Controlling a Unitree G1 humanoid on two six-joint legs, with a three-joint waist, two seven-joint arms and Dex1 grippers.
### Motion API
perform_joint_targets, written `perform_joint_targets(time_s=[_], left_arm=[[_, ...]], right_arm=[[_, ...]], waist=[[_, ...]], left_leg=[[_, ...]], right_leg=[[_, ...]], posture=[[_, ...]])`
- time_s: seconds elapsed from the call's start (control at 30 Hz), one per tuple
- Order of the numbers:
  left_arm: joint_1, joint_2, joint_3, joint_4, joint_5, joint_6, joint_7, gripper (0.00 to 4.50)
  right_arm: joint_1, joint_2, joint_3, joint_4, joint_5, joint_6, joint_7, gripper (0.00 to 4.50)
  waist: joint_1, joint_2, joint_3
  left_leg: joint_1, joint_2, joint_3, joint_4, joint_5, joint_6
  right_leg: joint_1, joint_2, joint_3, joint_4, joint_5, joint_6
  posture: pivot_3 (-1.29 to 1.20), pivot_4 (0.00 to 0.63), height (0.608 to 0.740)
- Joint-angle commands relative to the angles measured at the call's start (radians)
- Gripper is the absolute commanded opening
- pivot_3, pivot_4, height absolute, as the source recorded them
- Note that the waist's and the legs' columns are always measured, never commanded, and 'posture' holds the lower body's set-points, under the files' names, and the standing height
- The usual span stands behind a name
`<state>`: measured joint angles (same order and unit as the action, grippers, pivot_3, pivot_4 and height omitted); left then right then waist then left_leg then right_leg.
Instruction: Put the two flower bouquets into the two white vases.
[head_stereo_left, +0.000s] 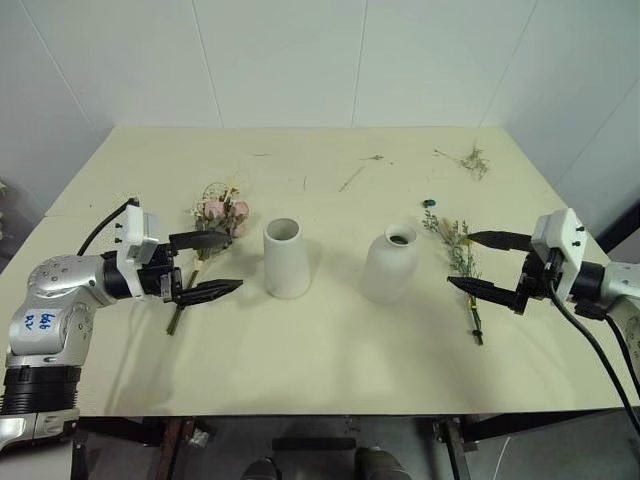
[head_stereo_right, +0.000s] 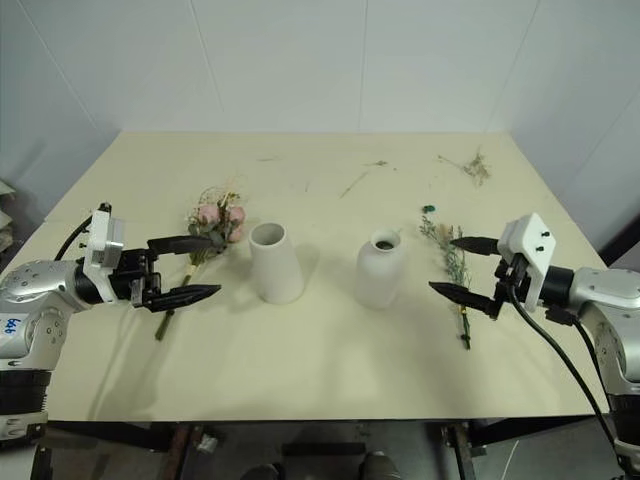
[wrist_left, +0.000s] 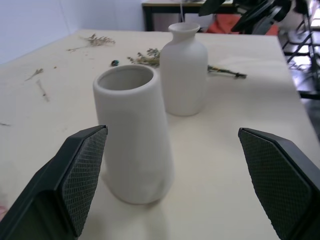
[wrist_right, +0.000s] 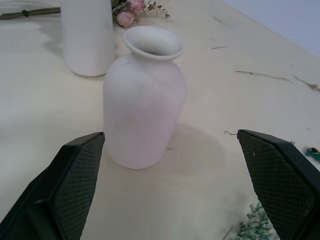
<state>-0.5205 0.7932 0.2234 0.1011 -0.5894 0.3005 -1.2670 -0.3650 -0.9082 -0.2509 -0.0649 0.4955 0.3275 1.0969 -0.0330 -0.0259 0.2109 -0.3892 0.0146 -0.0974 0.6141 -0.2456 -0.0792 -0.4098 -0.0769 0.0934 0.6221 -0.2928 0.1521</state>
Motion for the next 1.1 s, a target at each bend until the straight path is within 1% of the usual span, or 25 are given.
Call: perform_joint_targets(time_s=[0.03,0.2,0.3,0.33,0.43,0.53,0.57,0.67,0.8,0.9,1.1], left_arm=[[-0.08,0.028,0.028,0.005,-0.062,0.055,-0.034,4.47],[-0.131,0.034,0.01,0.013,-0.056,0.074,-0.06,4.47],[-0.139,0.039,-0.005,0.026,-0.023,0.025,-0.089,4.47],[-0.149,0.04,-0.009,0.039,-0.009,0.001,-0.096,4.47],[-0.18,0.044,-0.008,0.059,0.004,-0.029,-0.105,4.47],[-0.223,0.055,-0.005,0.07,0.002,-0.032,-0.115,4.47],[-0.236,0.059,-0.003,0.074,-0.001,-0.025,-0.117,4.47],[-0.241,0.068,0.002,0.073,-0.005,-0.019,-0.121,4.47],[-0.206,0.072,0.02,0.044,-0.011,-0.017,-0.11,4.47],[-0.141,0.074,0.05,-0.01,-0.029,0.0,-0.09,4.47],[-0.01,0.087,0.123,-0.15,-0.081,0.06,-0.022,4.47]], right_arm=[[0.005,-0.019,-0.049,-0.041,0.019,0.001,-0.007,4.49],[0.009,-0.019,-0.085,-0.044,0.035,0.045,-0.044,4.49],[0.031,-0.055,-0.088,-0.094,0.058,0.16,-0.062,4.49],[0.036,-0.086,-0.075,-0.116,0.067,0.278,-0.1,4.49],[0.027,-0.147,-0.042,-0.179,0.101,0.53,-0.177,4.49],[-0.078,-0.178,0.01,-0.217,0.189,0.85,-0.249,4.49],[-0.127,-0.192,0.056,-0.204,0.181,0.934,-0.269,4.49],[-0.25,-0.198,0.151,-0.139,0.15,1.101,-0.326,4.49],[-0.344,-0.199,0.262,-0.059,0.099,1.171,-0.368,4.49],[-0.397,-0.182,0.364,0.063,0.01,1.139,-0.411,4.49],[-0.508,-0.065,0.415,0.307,-0.092,1.105,-0.47,4.49]], waist=[[0.001,0.0,0.0],[0.0,0.0,0.0],[0.0,0.0,0.0],[0.001,0.0,0.0],[0.003,0.0,0.0],[-0.002,0.0,0.0],[-0.003,0.0,0.0],[-0.004,0.0,0.0],[-0.001,0.0,0.0],[-0.002,0.0,0.0],[-0.011,0.0,0.0]], left_leg=[[0.0,0.0,0.0,0.0,0.0,0.0],[0.0,0.0,0.0,0.0,0.0,0.0],[0.0,0.0,0.0,0.0,0.0,0.0],[0.0,0.0,0.0,0.0,0.0,0.0],[0.0,0.0,0.0,0.0,0.0,0.0],[0.0,0.0,0.0,0.001,0.0,0.0],[0.0,0.0,0.0,0.001,0.0,0.0],[0.0,0.0,0.0,0.001,0.0,0.0],[-0.002,0.0,0.0,0.0,0.0,0.0],[-0.003,0.0,0.001,-0.001,0.0,0.001],[-0.005,0.0,0.001,-0.001,-0.001,0.002]], right_leg=[[0.0,0.0,0.0,0.0,0.0,0.0],[0.0,0.0,0.0,0.0,0.0,0.0],[0.0,0.0,0.0,0.0,0.0,0.0],[0.0,0.0,0.0,0.0,0.0,0.0],[0.0,0.0,0.0,0.0,0.0,0.0],[0.0,0.0,0.0,0.0,0.0,-0.001],[0.0,0.0,0.0,0.0,0.001,-0.001],[-0.001,0.0,0.0,-0.001,0.001,-0.001],[-0.002,0.0,0.0,-0.002,0.0,-0.001],[-0.003,0.0,0.0,-0.003,0.0,-0.001],[-0.005,0.0,0.0,-0.003,0.0,-0.001]], posture=[[0.0,0.15,0.74],[0.0,0.15,0.74],[0.0,0.15,0.74],[0.0,0.15,0.74],[0.0,0.15,0.74],[0.0,0.15,0.74],[0.0,0.15,0.74],[0.0,0.15,0.74],[0.0,0.15,0.74],[0.0,0.15,0.74],[0.0,0.15,0.74]])
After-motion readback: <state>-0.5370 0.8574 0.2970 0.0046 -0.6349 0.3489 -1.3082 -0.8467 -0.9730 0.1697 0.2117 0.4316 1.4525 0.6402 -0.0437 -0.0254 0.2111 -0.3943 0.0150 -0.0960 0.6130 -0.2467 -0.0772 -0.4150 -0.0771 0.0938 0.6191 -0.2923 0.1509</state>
